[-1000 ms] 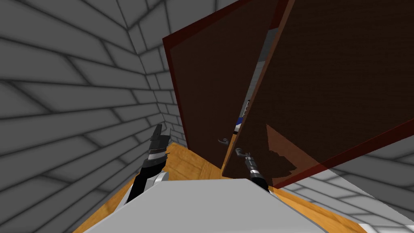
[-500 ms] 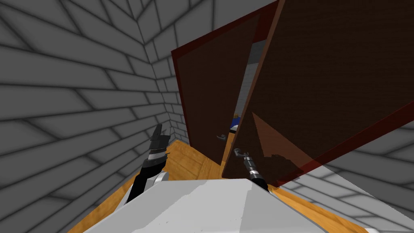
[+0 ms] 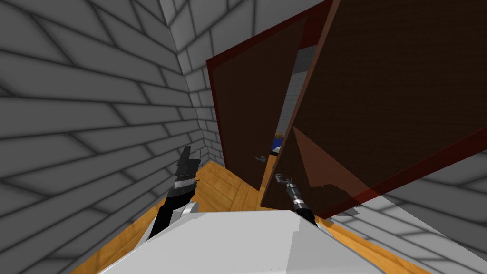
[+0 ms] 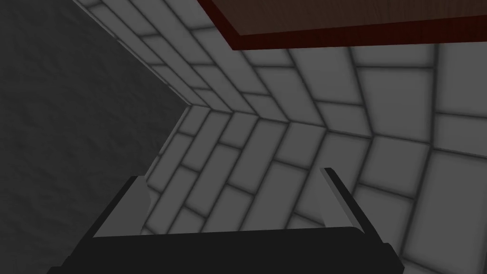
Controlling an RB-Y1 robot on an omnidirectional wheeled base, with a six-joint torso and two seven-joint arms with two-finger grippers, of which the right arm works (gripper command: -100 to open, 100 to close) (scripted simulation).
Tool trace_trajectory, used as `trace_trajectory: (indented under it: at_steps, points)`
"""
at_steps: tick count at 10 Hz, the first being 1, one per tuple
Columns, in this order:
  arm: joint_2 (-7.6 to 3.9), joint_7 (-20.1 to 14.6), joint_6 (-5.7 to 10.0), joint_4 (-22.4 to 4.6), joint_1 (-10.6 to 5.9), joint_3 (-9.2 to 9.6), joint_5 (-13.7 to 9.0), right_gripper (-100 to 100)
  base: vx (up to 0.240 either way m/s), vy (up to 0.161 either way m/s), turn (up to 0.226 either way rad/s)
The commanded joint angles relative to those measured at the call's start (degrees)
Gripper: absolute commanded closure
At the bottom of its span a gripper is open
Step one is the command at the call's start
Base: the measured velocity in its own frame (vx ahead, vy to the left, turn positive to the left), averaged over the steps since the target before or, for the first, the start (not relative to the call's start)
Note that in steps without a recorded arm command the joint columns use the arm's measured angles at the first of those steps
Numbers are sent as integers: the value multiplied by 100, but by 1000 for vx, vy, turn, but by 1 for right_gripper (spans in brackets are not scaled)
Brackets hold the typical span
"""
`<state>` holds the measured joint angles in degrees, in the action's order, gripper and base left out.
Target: Pull the door open
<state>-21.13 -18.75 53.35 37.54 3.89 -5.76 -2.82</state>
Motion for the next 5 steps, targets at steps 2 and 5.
trace_trajectory:
  at_steps: [2, 5]
  points:
    - [65, 18, -12, -2, -34, 101, 7, 100, -195, -20, 115]
    - [77, 35, 1, -89, -145, 188, -18, 100, -211, -62, 198]
